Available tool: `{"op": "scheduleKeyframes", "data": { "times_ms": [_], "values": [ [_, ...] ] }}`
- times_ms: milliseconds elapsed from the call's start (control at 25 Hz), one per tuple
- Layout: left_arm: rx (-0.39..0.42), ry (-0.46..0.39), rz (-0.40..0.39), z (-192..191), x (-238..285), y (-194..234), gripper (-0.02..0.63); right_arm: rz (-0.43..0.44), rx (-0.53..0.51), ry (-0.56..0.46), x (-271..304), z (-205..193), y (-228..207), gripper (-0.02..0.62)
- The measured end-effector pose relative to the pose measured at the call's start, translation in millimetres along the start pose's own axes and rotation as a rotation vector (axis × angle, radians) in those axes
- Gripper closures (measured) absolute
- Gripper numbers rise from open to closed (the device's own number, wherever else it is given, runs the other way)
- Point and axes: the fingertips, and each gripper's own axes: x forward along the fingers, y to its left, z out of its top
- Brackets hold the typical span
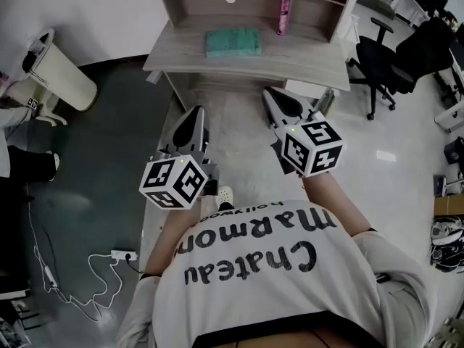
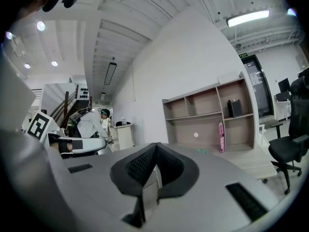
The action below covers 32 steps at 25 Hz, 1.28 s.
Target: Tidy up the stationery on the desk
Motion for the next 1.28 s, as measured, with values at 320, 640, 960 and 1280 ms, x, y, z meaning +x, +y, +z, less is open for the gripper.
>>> {"op": "scheduleKeyframes", "data": {
  "times_ms": [320, 640, 960, 1280],
  "values": [
    [0.007, -0.003, -0.052, 43.9, 54.3, 61.1, 0.589, -0.059, 0.01, -0.033, 73.6, 27.4, -8.2, 0.583],
    [0.028, 0.012, -0.107, 66.6, 94.9, 117.9, 0.589, -0.106, 0.062, -0.07, 139.2, 33.5, -15.6, 0.583],
    [-0.018, 0.058, -0.131, 47.5, 117.7, 154.6, 0.589, -0.15, 0.086, -0.003, 174.3, 1.4, -22.8, 0.583],
    [-0.063, 0.164, -0.101, -4.5, 156.3, 174.7, 0.589, -0.176, 0.138, 0.093, 198.6, -38.4, -59.3, 0.583]
  ]
}}
